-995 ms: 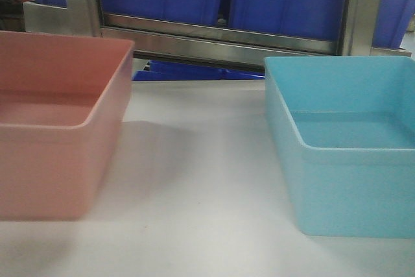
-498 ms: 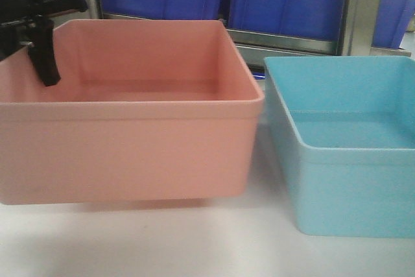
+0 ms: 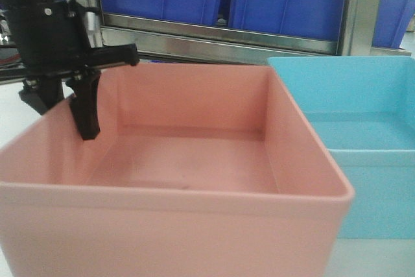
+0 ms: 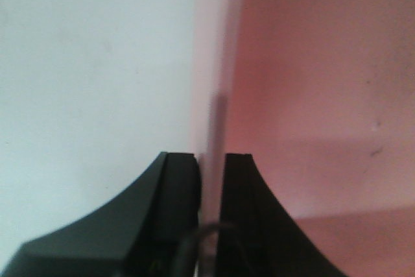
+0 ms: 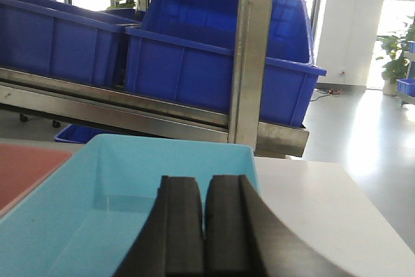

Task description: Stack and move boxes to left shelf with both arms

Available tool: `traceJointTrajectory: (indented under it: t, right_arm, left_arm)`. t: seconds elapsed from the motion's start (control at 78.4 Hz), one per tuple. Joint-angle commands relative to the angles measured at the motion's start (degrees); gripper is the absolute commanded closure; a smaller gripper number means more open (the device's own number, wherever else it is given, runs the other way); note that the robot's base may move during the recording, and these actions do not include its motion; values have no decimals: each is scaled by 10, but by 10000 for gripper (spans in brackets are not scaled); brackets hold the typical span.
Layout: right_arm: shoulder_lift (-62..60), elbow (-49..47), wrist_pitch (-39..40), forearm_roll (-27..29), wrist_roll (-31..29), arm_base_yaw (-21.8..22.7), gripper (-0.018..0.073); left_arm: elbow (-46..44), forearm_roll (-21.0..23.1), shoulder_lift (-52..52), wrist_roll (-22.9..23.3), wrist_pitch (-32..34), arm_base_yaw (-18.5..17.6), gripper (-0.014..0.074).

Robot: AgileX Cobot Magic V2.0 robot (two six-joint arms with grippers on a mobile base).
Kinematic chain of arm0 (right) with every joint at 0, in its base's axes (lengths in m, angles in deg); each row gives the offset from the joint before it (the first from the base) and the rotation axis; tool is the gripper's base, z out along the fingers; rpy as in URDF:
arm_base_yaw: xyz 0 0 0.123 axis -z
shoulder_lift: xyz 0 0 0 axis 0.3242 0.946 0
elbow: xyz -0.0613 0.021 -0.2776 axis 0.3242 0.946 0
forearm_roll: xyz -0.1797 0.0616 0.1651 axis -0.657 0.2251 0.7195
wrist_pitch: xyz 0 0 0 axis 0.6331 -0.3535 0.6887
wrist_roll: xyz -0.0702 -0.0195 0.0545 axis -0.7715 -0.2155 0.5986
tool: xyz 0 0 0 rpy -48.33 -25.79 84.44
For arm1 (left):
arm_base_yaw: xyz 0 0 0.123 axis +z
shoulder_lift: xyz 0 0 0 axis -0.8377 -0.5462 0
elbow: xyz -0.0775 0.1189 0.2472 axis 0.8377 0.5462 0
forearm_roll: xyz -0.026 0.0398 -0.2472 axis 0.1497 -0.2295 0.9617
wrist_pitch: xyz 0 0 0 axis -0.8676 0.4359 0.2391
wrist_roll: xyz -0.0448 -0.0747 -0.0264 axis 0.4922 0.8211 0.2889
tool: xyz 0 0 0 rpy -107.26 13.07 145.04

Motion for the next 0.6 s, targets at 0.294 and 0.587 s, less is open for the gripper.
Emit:
traceJointTrajectory:
  t: [0.294,0.587]
  right_arm:
    - [-6,-16,50,-1,-3,0,503]
    - [-6,-16,50,-1,-3,0,503]
  left_arm:
    - [-8,40,39,24,-4,-20,596]
    - [-8,40,63,23,2,-20,255]
